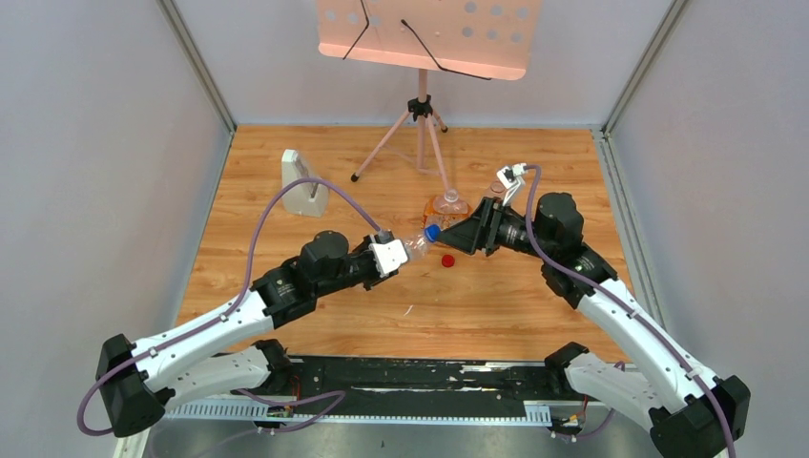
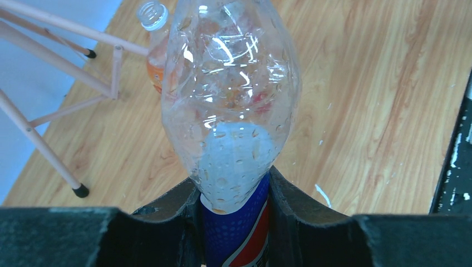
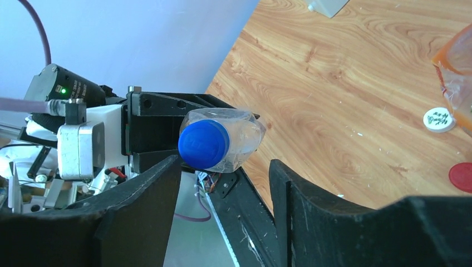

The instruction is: Unscrew the bottle caps

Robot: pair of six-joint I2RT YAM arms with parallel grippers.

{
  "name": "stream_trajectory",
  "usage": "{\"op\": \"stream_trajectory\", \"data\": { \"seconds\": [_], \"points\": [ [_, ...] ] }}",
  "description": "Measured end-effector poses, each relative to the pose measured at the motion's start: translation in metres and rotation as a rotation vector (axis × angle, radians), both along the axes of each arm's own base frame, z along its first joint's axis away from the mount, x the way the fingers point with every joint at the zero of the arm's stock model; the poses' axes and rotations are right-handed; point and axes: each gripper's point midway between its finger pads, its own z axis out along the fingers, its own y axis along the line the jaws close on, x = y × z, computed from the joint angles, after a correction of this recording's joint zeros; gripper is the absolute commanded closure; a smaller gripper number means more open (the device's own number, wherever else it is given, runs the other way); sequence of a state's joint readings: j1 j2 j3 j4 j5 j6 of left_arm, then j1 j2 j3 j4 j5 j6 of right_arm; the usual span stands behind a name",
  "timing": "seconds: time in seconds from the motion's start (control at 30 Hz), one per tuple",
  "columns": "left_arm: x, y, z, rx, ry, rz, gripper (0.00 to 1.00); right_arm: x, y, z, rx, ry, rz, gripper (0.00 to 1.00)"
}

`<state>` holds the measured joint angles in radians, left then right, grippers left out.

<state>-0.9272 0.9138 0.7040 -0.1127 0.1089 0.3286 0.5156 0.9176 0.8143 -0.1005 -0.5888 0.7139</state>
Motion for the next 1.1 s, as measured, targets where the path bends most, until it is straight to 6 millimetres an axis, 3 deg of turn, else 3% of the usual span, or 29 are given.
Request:
{"op": "stream_trajectory", "data": {
  "seconds": [0.4, 0.5, 0.73, 1.0, 1.1],
  "points": [
    [0.003, 0.000, -0.006, 0.050, -0.041, 0.002, 1.00, 0.001, 0.004, -0.004, 0.013, 0.064, 0.007, 0.39],
    [0.003, -0.002, -0.010, 0.068, -0.043, -0.003, 1.00, 0.003, 0.006, -0.006, 0.013, 0.080, 0.010, 0.46],
    [0.003, -0.002, -0.017, 0.094, -0.035, -0.003, 1.00, 0.004, 0.012, -0.016, 0.007, 0.129, 0.039, 0.79],
    [0.001, -0.003, -0.017, 0.083, -0.020, -0.006, 1.00, 0.000, 0.010, -0.014, -0.003, 0.080, 0.061, 0.98],
    [-0.006, -0.007, -0.015, 0.060, 0.014, -0.039, 1.00, -0.005, 0.009, -0.011, -0.013, 0.016, 0.086, 1.00]
  ]
}}
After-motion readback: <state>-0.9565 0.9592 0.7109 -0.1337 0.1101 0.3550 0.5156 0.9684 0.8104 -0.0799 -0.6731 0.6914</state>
